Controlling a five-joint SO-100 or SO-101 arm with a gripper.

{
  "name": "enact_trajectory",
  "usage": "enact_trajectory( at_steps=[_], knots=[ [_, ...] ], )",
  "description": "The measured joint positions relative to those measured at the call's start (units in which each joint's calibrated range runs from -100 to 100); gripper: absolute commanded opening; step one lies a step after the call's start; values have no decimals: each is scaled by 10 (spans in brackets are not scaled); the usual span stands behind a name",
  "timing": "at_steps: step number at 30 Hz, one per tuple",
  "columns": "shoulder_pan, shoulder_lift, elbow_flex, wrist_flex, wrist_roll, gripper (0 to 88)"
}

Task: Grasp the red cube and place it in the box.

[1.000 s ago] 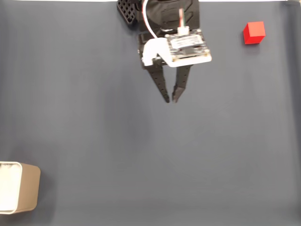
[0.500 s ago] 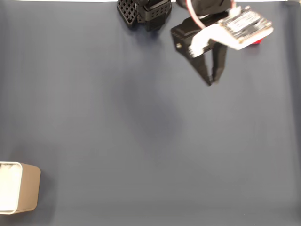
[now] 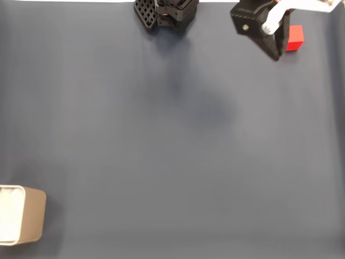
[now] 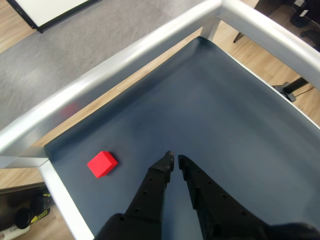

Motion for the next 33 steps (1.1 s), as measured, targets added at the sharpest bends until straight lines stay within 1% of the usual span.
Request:
enact_trajectory(
  at_steps=[6,12,23,28,33],
  knots=[
    [-62,-29,13,2,0,14],
    [-122,-67,46,3,14,22],
    [-174,-99,61,38,18,32],
    [-208,-114,68,73,18,91],
    [-219,-120,81,98,18,190]
  ],
)
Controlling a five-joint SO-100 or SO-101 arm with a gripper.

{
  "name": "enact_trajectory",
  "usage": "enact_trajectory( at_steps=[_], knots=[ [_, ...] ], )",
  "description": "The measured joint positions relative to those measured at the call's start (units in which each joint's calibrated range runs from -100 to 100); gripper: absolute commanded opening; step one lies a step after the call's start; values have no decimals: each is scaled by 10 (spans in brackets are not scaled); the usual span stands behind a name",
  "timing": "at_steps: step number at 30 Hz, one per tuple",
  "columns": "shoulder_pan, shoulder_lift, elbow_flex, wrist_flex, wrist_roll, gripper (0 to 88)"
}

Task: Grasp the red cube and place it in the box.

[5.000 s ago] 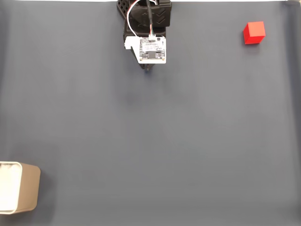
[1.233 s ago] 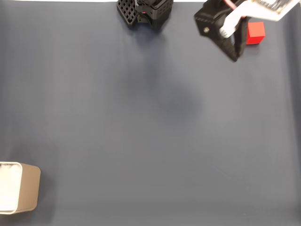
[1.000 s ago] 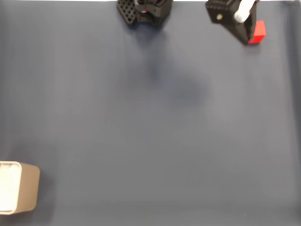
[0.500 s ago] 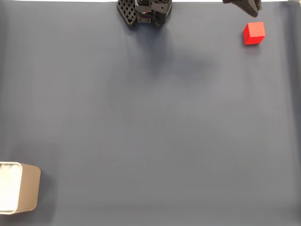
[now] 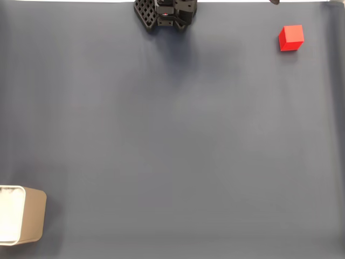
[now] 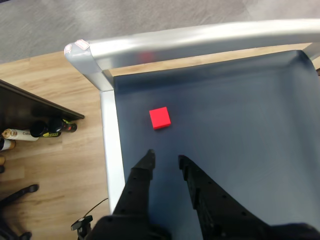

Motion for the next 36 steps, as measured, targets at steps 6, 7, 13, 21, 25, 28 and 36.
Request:
enact_trajectory(
  at_steps=[6,7,13,21,25,28,36],
  knots=[
    [0,-5,9,6,12,304],
    [0,-5,10,6,15,319],
    [13,-5,10,6,38,419],
    [62,-5,41,-41,68,472],
    [64,-5,54,-59,72,469],
    [67,-5,60,-72,73,468],
    [71,-4,90,-123,67,468]
  ],
)
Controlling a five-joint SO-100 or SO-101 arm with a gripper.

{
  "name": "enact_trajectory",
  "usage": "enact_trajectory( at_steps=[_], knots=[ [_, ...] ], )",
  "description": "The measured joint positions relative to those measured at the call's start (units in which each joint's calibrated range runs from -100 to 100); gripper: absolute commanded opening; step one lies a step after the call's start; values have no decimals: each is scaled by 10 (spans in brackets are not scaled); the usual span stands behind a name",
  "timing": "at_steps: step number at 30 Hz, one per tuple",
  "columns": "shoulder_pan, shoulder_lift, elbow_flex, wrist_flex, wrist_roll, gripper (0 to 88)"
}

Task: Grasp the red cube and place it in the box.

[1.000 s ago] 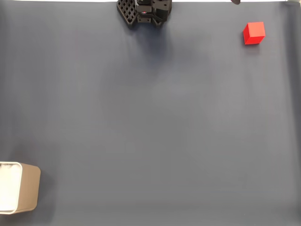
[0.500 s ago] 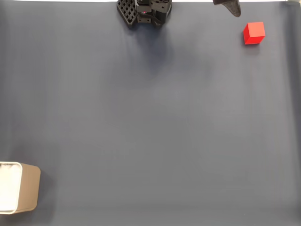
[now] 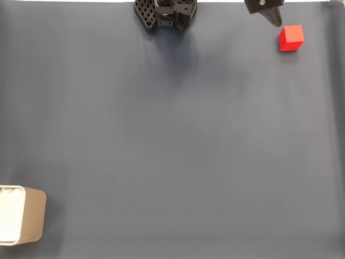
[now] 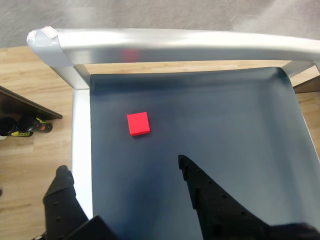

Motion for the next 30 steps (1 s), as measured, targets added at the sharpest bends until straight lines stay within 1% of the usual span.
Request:
enact_trajectory(
  at_steps=[12,20,30],
  knots=[
    [-5,37,2,-50,-8,465],
    [-14,52,33,-91,-17,464],
    [-27,97,35,-114,-19,460]
  ],
)
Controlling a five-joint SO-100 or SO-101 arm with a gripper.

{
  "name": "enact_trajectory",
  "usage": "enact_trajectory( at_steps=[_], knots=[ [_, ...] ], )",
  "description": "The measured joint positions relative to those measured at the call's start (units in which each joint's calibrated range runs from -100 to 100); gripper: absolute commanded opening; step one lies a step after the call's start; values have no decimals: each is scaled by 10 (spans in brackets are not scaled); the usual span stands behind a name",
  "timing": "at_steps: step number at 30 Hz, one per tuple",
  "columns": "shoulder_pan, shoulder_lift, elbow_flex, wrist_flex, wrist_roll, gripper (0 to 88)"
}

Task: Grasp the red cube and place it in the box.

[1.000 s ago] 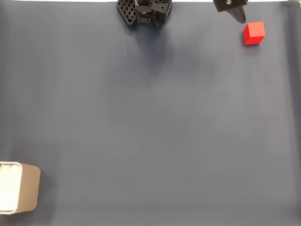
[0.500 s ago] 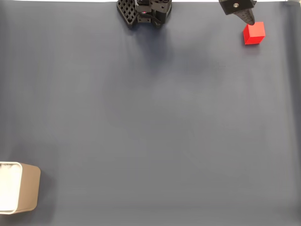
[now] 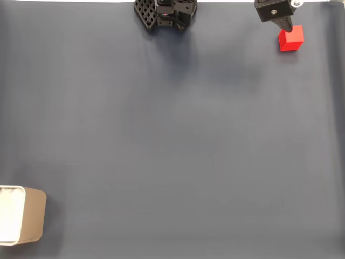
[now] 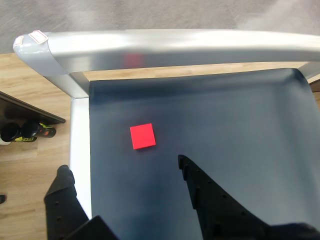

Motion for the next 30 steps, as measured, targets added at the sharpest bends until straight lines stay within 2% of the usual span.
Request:
enact_trajectory(
  at_steps=[30],
  knots=[
    [-9,76,69,-122,-3,461]
  ],
)
